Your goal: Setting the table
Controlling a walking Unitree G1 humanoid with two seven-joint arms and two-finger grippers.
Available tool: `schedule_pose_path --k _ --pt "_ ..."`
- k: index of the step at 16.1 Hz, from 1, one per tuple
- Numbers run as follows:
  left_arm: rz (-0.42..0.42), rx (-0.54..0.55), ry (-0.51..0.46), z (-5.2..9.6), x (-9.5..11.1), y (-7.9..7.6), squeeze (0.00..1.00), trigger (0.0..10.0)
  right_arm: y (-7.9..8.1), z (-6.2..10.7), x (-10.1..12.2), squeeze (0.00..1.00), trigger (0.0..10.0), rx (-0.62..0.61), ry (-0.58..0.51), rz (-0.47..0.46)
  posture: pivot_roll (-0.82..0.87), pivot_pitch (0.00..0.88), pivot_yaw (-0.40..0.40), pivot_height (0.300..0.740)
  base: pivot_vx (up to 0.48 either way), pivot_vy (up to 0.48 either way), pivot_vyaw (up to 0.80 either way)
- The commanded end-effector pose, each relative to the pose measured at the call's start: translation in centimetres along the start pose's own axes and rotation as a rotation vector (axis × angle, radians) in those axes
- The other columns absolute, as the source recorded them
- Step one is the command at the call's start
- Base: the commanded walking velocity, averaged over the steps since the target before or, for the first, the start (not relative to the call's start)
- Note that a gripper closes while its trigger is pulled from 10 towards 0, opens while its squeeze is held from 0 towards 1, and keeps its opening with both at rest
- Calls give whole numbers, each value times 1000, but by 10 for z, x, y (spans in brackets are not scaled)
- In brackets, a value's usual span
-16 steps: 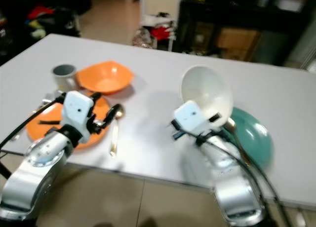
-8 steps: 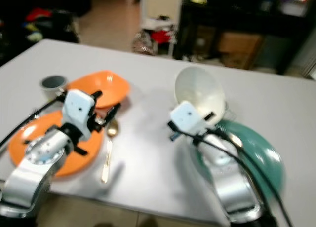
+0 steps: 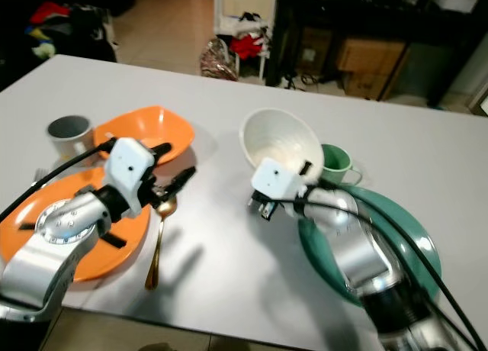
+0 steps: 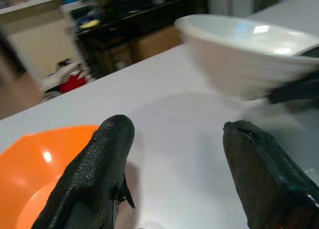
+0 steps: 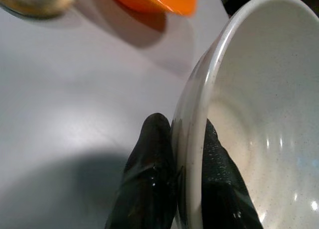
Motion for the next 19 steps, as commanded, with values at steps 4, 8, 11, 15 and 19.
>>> schedule_pose_path --k 4,8,11,15,19 --pt "-13 -147 24 -7 4 -13 0 10000 -4 -15 -5 0 10000 109 -17 99 100 0 -39 740 0 0 0" --pt "-22 -211 49 -8 3 -20 0 10000 3 -20 -16 0 10000 224 22 182 104 0 -40 740 0 0 0" --pt "-23 -245 70 -6 0 -24 0 10000 8 -18 -25 0 10000 295 45 212 106 0 -40 740 0 0 0" --pt "-31 -257 76 -6 0 -24 0 10000 18 -8 -36 0 10000 368 92 240 99 0 -32 740 0 0 0" --pt "-38 -265 78 -6 0 -23 0 10000 21 1 -38 0 10000 391 101 243 94 0 -28 740 0 0 0"
Point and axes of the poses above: a point about 5 cm out from each wrist's last joint towards the gripper, its own z axis pointing back from the gripper into the wrist, its own x axis along the axis of the wrist's last joint, y = z × x, the point moved 5 cm from there along -z, pointing out of the wrist towards the gripper, and after that the axes turned 8 degrees about z, right-handed, at the moved point
